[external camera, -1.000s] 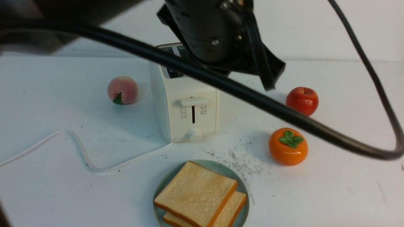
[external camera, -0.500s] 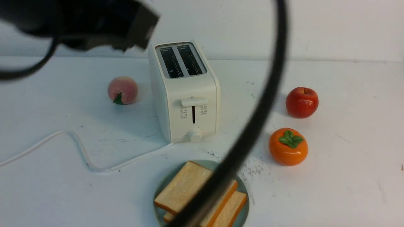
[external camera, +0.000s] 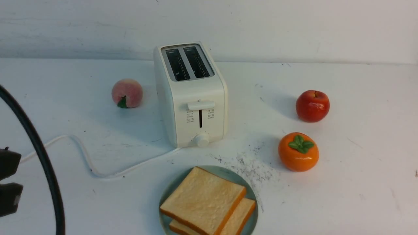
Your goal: Take toasted bread from bread machine on white table place on plate.
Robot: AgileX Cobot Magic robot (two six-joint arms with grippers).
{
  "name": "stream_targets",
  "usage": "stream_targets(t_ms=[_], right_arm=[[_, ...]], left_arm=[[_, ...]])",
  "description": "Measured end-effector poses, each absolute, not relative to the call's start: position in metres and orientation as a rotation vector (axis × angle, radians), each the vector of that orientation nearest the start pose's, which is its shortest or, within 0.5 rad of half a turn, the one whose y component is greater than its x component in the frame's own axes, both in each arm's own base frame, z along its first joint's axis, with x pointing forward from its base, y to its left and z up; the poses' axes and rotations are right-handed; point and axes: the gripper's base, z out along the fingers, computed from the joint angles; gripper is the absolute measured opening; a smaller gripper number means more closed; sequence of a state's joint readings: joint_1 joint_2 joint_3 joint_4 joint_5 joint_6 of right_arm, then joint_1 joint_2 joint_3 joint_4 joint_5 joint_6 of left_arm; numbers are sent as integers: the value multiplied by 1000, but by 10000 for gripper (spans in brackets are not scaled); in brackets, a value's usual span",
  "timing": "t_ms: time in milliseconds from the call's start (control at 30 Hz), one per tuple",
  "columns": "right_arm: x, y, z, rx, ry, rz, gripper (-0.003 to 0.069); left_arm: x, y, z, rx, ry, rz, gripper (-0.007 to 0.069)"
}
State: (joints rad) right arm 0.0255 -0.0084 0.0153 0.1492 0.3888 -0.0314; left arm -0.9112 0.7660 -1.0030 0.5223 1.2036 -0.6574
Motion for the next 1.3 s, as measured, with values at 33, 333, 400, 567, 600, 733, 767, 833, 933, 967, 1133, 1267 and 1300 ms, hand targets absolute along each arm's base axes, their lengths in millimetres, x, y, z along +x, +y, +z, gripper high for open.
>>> stream_targets(t_ms=[33,333,400,567,600,733,767,833,933,967,1133,1267,1300], right_arm=[[52,6,174,37,1877,144,71],[52,6,174,38,1877,145,80],[52,7,174,39,1878,146,83],[52,7,174,40,1877,148,90],[52,7,174,40,1877,148,90],[52,8,174,11,1878,169,97],[52,9,174,4,1879,174,97],[52,9,174,-3,1879,179,98],[51,9,174,-6,1879,181,101],[51,9,174,-6,1878,181,102],[51,9,174,-6,1878,181,111],[51,9,174,-6,1878,181,115],[51,9,174,-6,1878,181,116]], left_arm=[[100,-60,388,303,2251,-133,0],[102,-65,391,312,2198,-186,1],[103,-66,392,312,2183,-204,3],[104,-71,397,273,2131,-294,3],[105,-71,397,272,2129,-298,4],[105,-74,399,260,2111,-346,4],[104,-74,399,258,2112,-352,4],[104,-74,399,258,2113,-358,4],[104,-75,399,258,2113,-360,4],[104,-75,399,258,2113,-360,4],[97,-74,387,297,2241,-348,4],[81,-74,356,441,2383,-399,-13],[78,-74,351,454,2385,-439,-13]])
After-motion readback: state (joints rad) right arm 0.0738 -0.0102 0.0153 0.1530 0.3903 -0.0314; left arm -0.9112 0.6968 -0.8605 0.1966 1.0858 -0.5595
